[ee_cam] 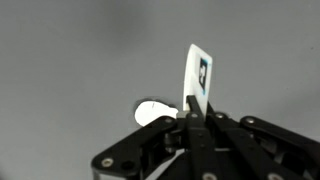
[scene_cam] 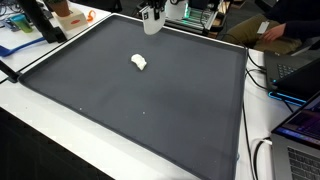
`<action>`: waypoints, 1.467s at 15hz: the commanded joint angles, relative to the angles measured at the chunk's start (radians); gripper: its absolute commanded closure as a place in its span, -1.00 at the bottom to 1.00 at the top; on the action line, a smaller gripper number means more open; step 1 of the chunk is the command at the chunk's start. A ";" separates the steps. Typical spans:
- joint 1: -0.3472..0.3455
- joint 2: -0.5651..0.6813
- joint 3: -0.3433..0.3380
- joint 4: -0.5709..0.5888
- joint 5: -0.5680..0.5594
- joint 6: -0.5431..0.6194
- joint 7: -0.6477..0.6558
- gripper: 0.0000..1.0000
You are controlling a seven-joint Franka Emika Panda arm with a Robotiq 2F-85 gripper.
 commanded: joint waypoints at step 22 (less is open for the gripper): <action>0.051 -0.297 -0.056 -0.127 0.092 -0.370 -0.317 -0.18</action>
